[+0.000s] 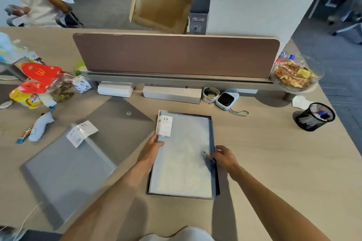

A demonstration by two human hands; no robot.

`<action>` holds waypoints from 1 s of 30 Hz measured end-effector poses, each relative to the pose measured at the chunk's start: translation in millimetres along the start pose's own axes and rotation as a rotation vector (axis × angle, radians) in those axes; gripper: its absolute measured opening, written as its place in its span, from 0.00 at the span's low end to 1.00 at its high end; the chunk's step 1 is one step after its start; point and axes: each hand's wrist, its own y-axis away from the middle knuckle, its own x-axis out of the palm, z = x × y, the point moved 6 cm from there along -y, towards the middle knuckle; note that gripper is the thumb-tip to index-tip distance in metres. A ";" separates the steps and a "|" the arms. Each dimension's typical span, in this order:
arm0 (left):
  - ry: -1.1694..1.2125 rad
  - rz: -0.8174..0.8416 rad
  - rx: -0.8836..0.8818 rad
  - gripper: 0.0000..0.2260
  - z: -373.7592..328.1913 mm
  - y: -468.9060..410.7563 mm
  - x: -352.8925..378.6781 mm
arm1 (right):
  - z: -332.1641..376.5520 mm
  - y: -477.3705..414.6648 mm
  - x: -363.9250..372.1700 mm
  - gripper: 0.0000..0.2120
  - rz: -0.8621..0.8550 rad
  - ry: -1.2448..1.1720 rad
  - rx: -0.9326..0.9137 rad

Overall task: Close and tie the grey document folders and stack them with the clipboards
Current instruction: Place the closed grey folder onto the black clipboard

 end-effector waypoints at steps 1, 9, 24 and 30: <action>-0.006 -0.008 -0.009 0.19 1.7 -4.1 -6.9 | 1.9 2.7 4.6 0.22 0.003 0.018 -0.001; -0.108 0.122 -0.051 0.21 30.6 -58.1 -13.0 | 1.7 13.1 18.0 0.15 -0.063 0.043 0.031; -0.111 0.281 0.011 0.27 -7.5 -10.5 106.0 | -46.5 15.0 -91.9 0.11 -0.250 -0.108 0.155; -0.049 0.257 -0.039 0.25 4.8 -18.6 110.0 | -53.3 5.1 -108.2 0.18 -0.218 -0.003 0.103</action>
